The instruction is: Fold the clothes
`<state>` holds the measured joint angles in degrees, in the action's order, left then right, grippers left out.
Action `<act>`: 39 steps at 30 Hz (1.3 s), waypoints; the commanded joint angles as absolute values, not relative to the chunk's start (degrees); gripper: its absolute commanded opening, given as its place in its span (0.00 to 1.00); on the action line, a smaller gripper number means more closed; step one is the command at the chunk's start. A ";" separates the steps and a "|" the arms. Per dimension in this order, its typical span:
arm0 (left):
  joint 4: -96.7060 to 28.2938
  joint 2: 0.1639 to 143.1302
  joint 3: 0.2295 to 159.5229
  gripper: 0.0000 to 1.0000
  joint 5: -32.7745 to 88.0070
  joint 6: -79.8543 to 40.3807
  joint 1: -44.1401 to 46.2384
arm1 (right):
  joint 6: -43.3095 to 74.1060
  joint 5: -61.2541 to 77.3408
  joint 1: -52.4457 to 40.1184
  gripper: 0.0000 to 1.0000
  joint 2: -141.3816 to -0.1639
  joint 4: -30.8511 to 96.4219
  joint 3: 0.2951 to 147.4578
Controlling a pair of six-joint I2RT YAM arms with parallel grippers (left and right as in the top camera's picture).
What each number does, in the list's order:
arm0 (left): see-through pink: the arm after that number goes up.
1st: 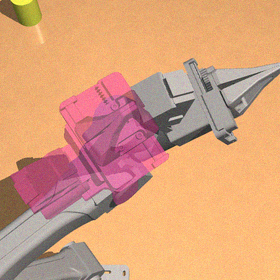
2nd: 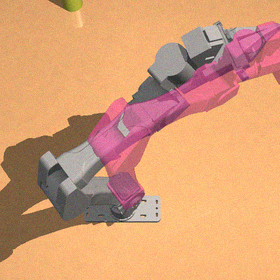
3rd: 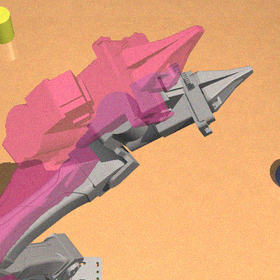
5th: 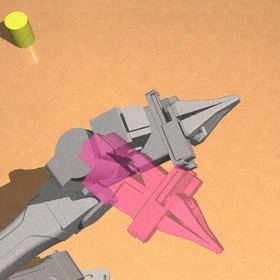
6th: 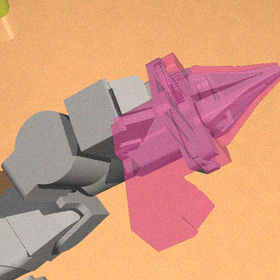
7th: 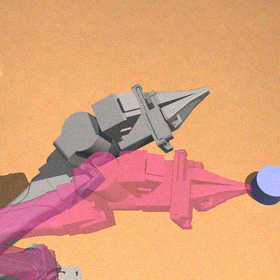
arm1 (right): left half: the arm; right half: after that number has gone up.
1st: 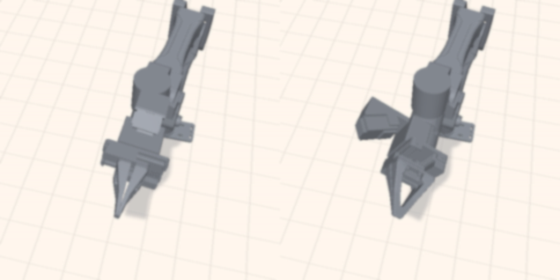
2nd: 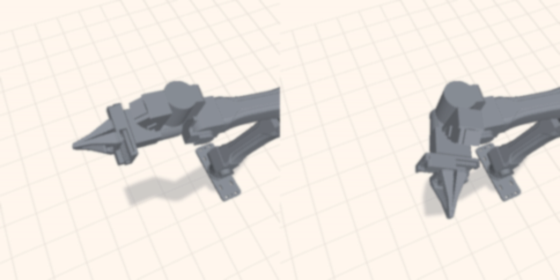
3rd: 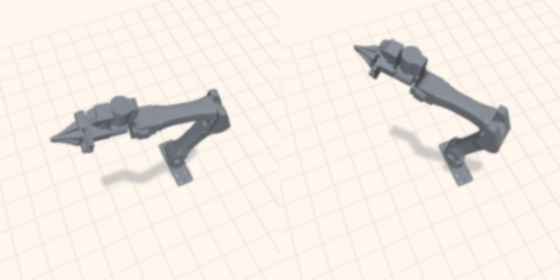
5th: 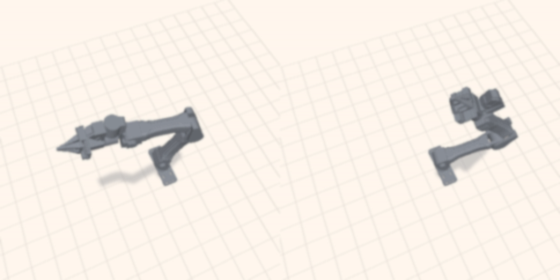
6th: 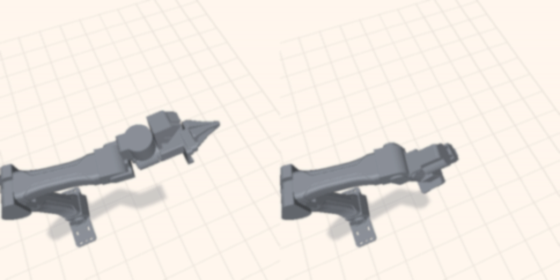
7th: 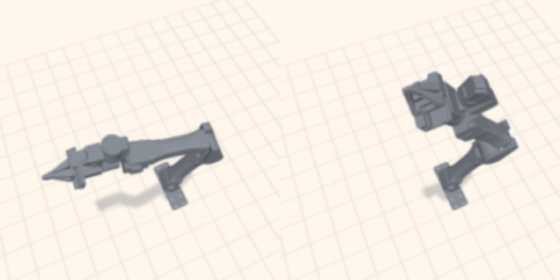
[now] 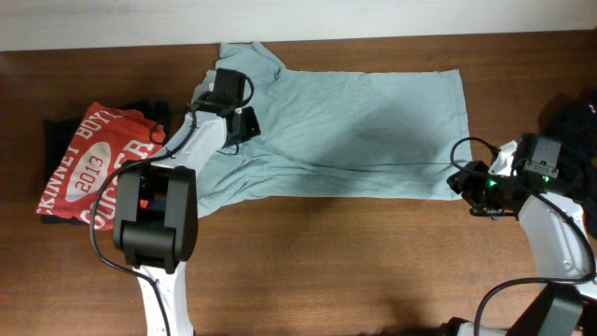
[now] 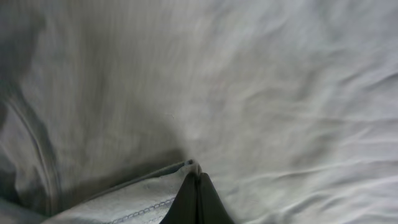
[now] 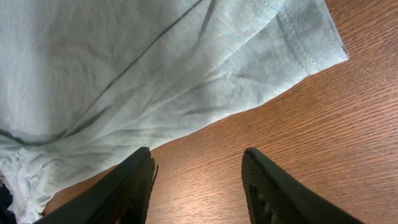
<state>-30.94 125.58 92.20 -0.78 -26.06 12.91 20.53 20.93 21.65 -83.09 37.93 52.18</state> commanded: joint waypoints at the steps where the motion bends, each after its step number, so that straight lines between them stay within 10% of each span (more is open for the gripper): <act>1: -32.08 126.19 96.25 0.01 -0.36 -22.98 13.87 | 19.70 21.41 21.28 0.50 -82.81 37.95 52.82; 19: -31.75 126.32 97.38 0.01 -4.58 -20.88 18.59 | 19.70 21.43 21.28 0.50 -82.81 37.98 52.82; 25: -32.47 126.30 97.38 0.32 -5.85 -20.93 16.99 | 19.68 21.30 21.28 0.50 -82.81 38.39 52.82; 33: -40.05 125.60 98.13 0.34 -5.87 -20.88 12.14 | 19.73 19.29 21.28 0.50 -84.93 41.15 52.82; 39: -41.43 125.60 98.08 0.34 -5.82 -20.88 10.26 | 18.94 19.99 19.97 0.14 -90.80 34.57 52.82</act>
<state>-40.93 125.64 96.90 -5.04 -21.43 10.74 19.42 20.03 21.26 -87.46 36.51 52.18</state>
